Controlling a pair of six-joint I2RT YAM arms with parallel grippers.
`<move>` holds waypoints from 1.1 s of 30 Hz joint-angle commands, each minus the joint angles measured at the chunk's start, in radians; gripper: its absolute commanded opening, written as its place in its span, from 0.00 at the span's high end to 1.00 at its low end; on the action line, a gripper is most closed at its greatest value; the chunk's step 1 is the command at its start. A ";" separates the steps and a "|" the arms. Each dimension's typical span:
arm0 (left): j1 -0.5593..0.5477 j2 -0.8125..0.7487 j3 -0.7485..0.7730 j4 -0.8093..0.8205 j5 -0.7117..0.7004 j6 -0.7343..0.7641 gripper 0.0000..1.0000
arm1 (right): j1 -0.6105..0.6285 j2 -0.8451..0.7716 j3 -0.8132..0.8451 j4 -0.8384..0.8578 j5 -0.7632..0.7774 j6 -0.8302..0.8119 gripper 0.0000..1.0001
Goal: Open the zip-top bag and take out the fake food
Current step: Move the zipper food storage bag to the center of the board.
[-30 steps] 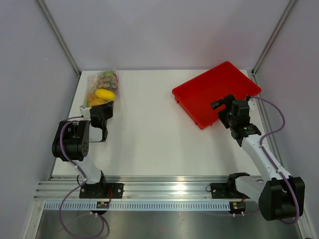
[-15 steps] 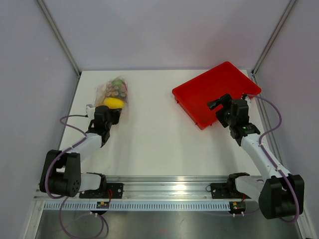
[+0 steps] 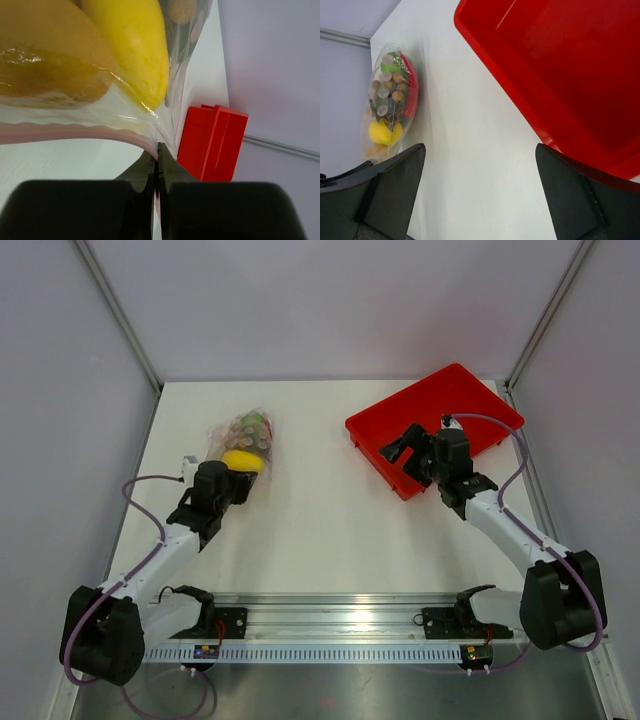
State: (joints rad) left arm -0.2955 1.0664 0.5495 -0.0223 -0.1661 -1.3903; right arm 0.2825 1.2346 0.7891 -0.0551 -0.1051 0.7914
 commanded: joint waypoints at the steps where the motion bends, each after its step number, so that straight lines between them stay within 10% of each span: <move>1: -0.016 -0.062 0.013 -0.030 0.010 0.000 1.00 | 0.032 0.037 0.052 0.090 -0.071 -0.063 0.01; 18: -0.022 -0.126 0.035 -0.119 0.043 0.011 1.00 | 0.199 0.137 0.124 0.216 -0.191 -0.247 0.01; 33: -0.073 -0.137 0.082 -0.126 0.042 0.043 1.00 | 0.483 0.158 0.067 0.440 0.068 -0.530 0.04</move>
State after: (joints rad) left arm -0.3511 0.9253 0.5659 -0.1921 -0.1417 -1.3655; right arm 0.7372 1.3991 0.8562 0.2710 -0.1131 0.3801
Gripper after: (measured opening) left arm 0.012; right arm 0.976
